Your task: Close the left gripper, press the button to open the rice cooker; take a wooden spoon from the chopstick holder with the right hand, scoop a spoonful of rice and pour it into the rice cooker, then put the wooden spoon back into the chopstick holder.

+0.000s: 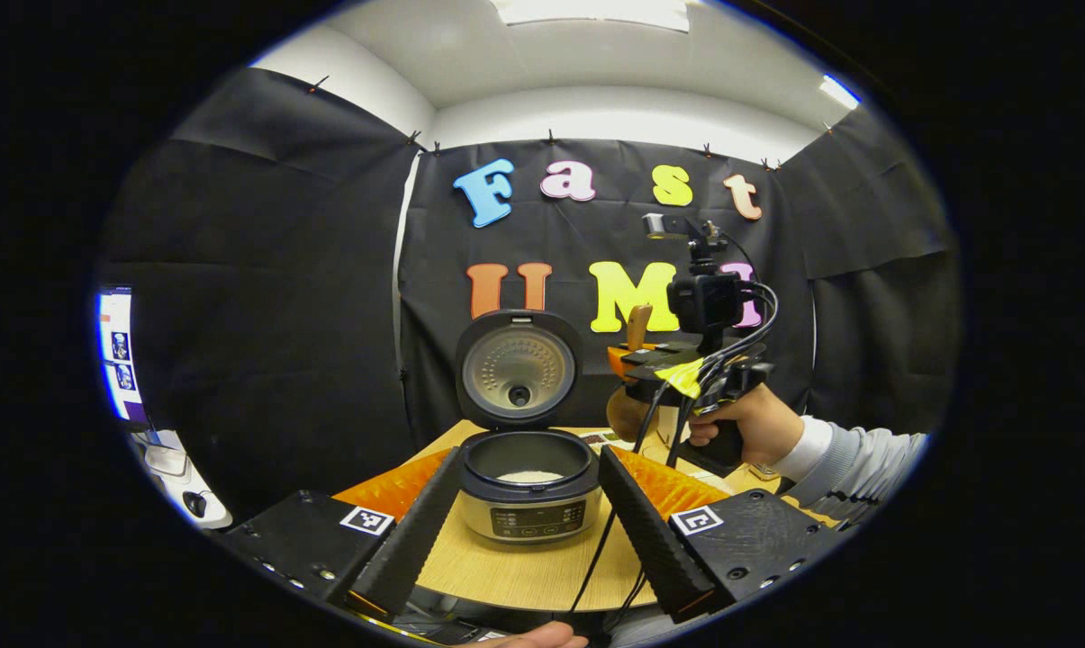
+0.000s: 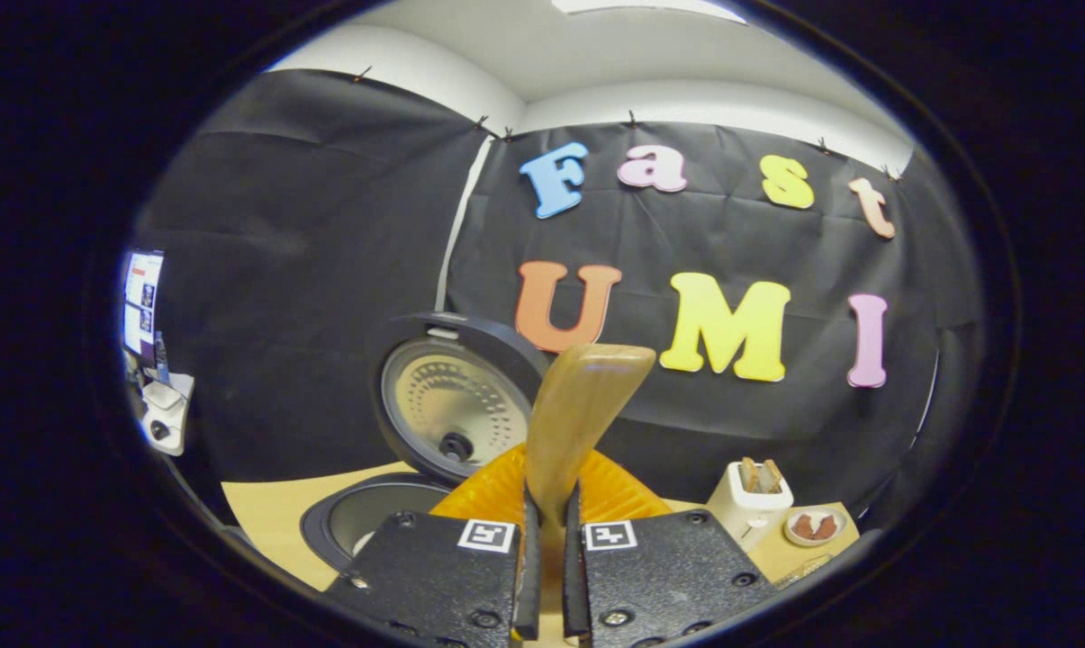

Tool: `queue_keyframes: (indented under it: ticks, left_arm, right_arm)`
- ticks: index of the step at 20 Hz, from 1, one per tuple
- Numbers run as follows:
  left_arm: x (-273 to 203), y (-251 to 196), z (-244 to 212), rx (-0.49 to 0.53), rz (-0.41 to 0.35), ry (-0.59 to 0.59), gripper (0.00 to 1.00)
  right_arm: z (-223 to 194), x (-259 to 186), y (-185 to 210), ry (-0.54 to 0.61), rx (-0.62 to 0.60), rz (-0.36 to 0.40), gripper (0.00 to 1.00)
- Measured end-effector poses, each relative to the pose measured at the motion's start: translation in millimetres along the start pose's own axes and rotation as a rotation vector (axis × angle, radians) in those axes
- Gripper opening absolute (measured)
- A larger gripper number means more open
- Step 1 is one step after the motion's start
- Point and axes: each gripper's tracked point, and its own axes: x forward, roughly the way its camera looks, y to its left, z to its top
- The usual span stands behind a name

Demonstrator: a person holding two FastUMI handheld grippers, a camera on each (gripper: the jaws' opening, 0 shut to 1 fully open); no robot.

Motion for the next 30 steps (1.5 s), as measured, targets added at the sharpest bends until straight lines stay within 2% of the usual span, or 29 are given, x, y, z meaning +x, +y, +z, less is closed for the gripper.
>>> queue_keyframes:
  ticks: [10, 19, 20, 21, 24, 30]
  left_arm:
    - [27, -32, 21, -0.01, -0.024, -0.053, 0.96]
    - [63, -58, 18, -0.026, -0.039, -0.047, 0.96]
    - [66, -61, 18, -0.021, -0.04, -0.048, 0.96]
    - [70, -64, 17, -0.018, -0.04, -0.047, 0.96]
    - [79, -75, 11, -0.018, -0.057, -0.031, 0.96]
    - [90, -84, 4, -0.013, -0.06, -0.002, 0.96]
  right_arm:
    - [-13, -53, -168, 0.015, 0.081, -0.207, 0.16]
    - [-54, -80, -306, 0.039, 0.127, -0.41, 0.16]
    - [-61, -81, -317, 0.05, 0.138, -0.424, 0.19]
    - [-69, -82, -328, 0.058, 0.149, -0.433, 0.16]
    - [-95, -83, -359, 0.096, 0.153, -0.478, 0.17]
    - [-160, -79, -384, 0.177, 0.236, -0.51, 0.17]
